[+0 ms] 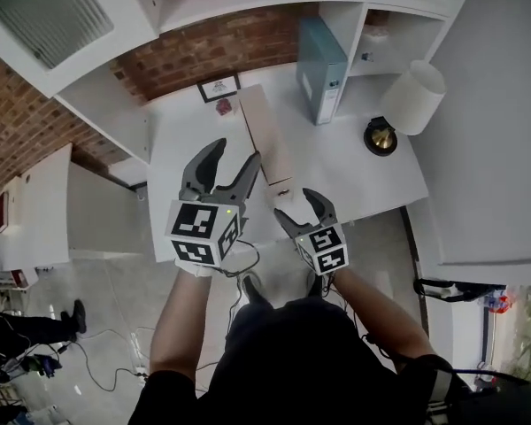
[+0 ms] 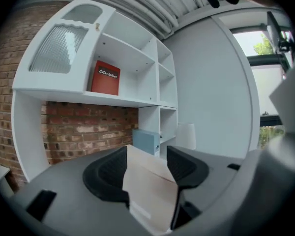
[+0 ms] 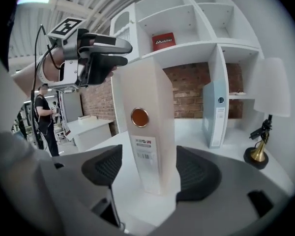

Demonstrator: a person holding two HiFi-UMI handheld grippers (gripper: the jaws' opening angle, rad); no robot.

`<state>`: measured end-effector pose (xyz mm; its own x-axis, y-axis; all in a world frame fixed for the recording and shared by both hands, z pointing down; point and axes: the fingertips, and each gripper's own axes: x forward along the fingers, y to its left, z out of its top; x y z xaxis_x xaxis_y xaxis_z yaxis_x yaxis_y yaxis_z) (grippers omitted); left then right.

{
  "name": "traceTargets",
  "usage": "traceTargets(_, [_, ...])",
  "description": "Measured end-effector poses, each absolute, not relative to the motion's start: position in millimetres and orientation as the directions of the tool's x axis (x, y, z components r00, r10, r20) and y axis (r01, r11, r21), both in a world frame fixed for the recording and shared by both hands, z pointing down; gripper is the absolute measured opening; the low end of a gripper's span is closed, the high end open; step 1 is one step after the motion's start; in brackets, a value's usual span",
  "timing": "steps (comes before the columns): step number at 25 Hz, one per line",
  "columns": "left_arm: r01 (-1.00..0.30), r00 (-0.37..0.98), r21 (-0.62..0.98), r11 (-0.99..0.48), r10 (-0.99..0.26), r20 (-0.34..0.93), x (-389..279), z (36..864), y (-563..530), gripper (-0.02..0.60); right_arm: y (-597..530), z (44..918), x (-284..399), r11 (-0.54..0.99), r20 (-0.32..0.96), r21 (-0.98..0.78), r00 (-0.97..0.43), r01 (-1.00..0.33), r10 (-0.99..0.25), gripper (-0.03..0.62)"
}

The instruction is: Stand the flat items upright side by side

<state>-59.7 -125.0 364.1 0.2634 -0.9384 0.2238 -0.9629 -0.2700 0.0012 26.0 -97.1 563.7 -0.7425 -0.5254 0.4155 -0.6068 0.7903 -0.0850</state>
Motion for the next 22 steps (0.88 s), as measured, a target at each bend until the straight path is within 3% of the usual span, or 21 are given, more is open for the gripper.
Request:
traceTargets(9, [-0.962,0.272,0.083,-0.26,-0.897,0.349,-156,450,-101,0.25,-102,579,10,0.638,0.45,-0.026,-0.579,-0.77,-0.68,0.36])
traceTargets(19, [-0.941,0.336,0.175,-0.289,-0.845,0.417,-172,486,-77,0.245,-122,594,3,0.542,0.492,-0.011,-0.477,-0.84,-0.728,0.379])
traceTargets(22, [-0.938,0.346,0.173,-0.3,-0.84,0.418,-171,486,-73,0.242,-125,594,0,0.551,0.487,0.004,-0.48,-0.834,-0.73,0.332])
